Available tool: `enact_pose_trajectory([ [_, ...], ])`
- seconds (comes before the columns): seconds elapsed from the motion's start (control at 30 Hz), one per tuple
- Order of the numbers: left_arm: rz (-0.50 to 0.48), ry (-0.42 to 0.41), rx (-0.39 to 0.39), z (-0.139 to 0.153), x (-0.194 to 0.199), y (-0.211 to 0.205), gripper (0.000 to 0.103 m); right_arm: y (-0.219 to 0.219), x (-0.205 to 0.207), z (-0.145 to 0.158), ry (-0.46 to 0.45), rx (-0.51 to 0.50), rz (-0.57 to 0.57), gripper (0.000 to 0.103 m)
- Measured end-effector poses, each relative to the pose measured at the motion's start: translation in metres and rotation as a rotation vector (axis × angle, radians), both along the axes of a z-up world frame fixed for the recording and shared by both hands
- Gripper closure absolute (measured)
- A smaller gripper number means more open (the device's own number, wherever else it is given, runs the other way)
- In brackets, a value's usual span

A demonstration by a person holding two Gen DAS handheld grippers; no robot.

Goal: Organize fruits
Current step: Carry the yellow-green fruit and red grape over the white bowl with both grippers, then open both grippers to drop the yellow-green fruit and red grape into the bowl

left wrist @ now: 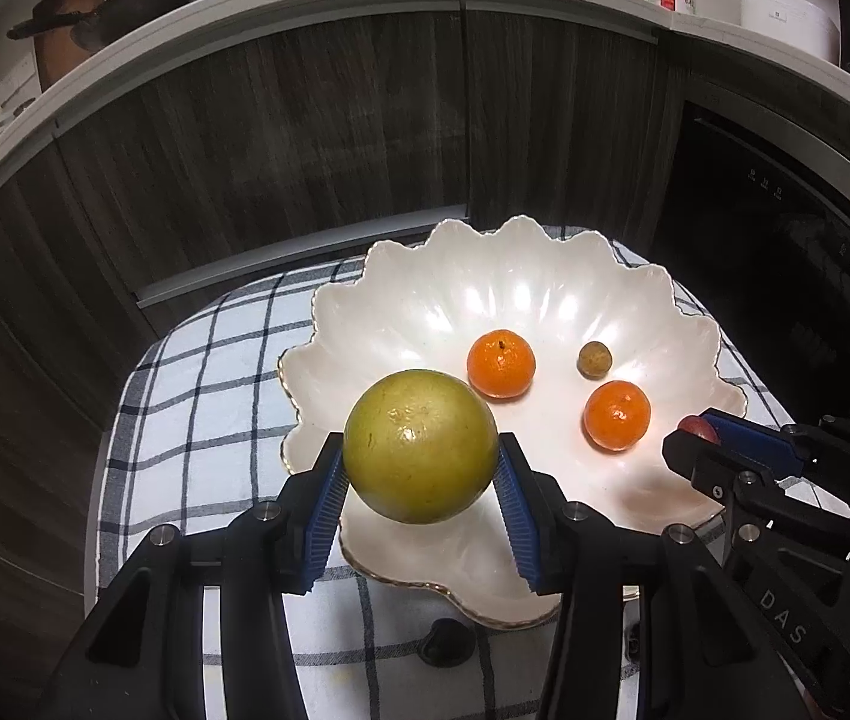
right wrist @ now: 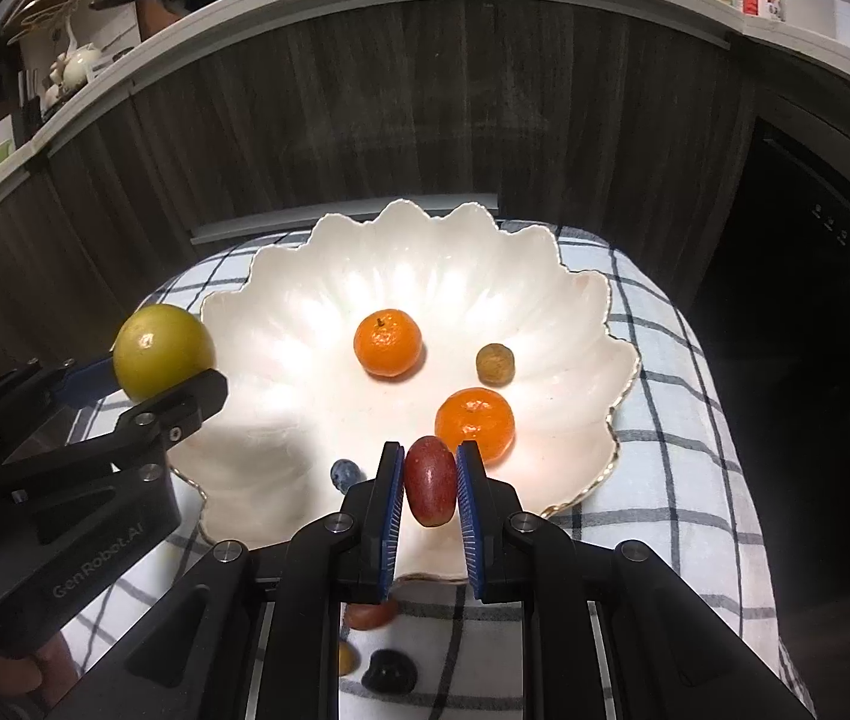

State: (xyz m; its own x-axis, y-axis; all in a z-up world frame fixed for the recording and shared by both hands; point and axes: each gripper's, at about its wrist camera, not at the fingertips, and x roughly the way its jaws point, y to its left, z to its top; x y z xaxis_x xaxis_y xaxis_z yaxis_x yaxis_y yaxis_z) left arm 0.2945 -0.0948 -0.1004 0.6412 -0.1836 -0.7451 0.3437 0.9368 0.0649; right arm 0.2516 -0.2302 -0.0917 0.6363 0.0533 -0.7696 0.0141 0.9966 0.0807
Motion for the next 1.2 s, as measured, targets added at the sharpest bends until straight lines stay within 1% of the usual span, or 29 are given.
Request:
enact_pose_trajectory([
  [0.5, -0.004, 0.046, -0.005, -0.013, 0.005, -0.005, 0.055, -0.002, 0.018, -0.017, 0.065, 0.007, 0.005, 0.084],
  [0.6, -0.001, 0.055, -0.02, -0.013, 0.004, -0.004, 0.055, -0.002, 0.018, -0.017, 0.068, -0.001, 0.001, 0.084],
  [0.73, 0.004, 0.055, 0.0, -0.014, 0.003, -0.006, 0.055, -0.002, 0.017, -0.016, 0.071, -0.009, -0.003, 0.082],
  [0.77, 0.007, 0.06, 0.001, -0.015, 0.003, -0.005, 0.055, -0.002, 0.017, -0.016, 0.07, -0.011, -0.003, 0.08],
  [0.8, 0.01, 0.068, 0.0, -0.016, 0.003, -0.005, 0.055, -0.002, 0.016, -0.015, 0.066, -0.015, -0.004, 0.069],
  [0.83, 0.009, 0.073, -0.002, -0.017, 0.003, -0.005, 0.054, -0.003, 0.015, -0.014, 0.061, -0.013, -0.007, 0.063],
  [0.87, 0.011, 0.073, -0.003, -0.017, 0.003, -0.004, 0.049, -0.004, 0.014, -0.013, 0.053, -0.005, -0.012, 0.05],
  [0.9, 0.024, 0.057, 0.002, -0.016, 0.001, -0.002, 0.045, -0.006, 0.013, -0.012, 0.045, -0.001, -0.02, 0.045],
  [0.97, 0.036, 0.027, 0.003, -0.012, -0.001, 0.001, 0.03, -0.008, 0.012, -0.01, 0.04, -0.012, -0.039, 0.045],
  [1.0, 0.039, 0.018, 0.002, -0.009, -0.001, 0.002, 0.026, -0.009, 0.012, -0.009, 0.04, -0.015, -0.046, 0.045],
  [1.03, 0.044, 0.01, 0.002, -0.007, -0.001, 0.003, 0.02, -0.011, 0.012, -0.009, 0.041, -0.015, -0.054, 0.045],
  [1.07, 0.048, 0.001, 0.003, -0.005, -0.002, 0.005, 0.016, -0.013, 0.011, -0.009, 0.042, -0.017, -0.061, 0.043],
  [1.2, 0.059, -0.014, 0.006, 0.0, -0.003, 0.007, 0.01, -0.018, 0.01, -0.008, 0.037, -0.015, -0.081, 0.035],
])
